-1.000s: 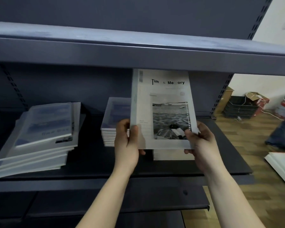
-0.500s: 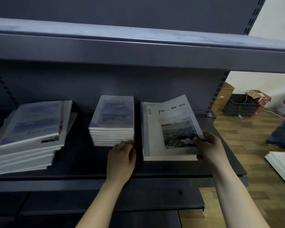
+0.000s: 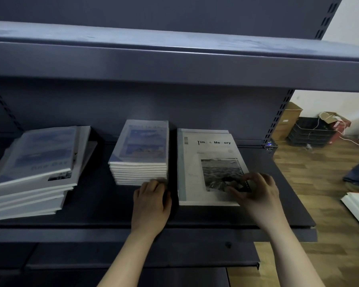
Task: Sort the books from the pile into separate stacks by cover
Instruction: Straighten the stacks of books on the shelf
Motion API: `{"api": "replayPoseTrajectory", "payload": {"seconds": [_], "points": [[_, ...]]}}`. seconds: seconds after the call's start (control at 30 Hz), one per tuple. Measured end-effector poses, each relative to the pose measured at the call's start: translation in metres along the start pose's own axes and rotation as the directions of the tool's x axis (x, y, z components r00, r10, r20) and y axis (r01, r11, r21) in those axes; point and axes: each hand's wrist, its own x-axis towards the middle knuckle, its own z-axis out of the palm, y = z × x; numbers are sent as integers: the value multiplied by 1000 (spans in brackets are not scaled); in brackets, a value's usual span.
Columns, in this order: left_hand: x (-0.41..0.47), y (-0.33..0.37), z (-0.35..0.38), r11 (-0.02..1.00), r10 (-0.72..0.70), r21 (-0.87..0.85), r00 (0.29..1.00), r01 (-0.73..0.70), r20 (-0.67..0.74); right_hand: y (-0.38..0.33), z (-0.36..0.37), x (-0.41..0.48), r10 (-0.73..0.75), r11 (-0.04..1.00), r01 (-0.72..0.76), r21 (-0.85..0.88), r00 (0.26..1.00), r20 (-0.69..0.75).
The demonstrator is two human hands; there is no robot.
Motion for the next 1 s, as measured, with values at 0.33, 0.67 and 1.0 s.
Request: {"api": "replayPoseTrajectory", "payload": {"seconds": [0.33, 0.67, 1.0], "points": [[1, 3, -2, 998, -24, 62, 998, 21, 62, 1, -6, 3, -132, 991, 135, -11, 977, 166], [0, 4, -3, 996, -53, 78, 992, 44, 113, 1, 3, 18, -170, 985, 169, 23, 972, 162], [0, 5, -3, 991, -89, 109, 987, 75, 130, 4, 1, 27, -199, 980, 188, 71, 961, 194]]}}
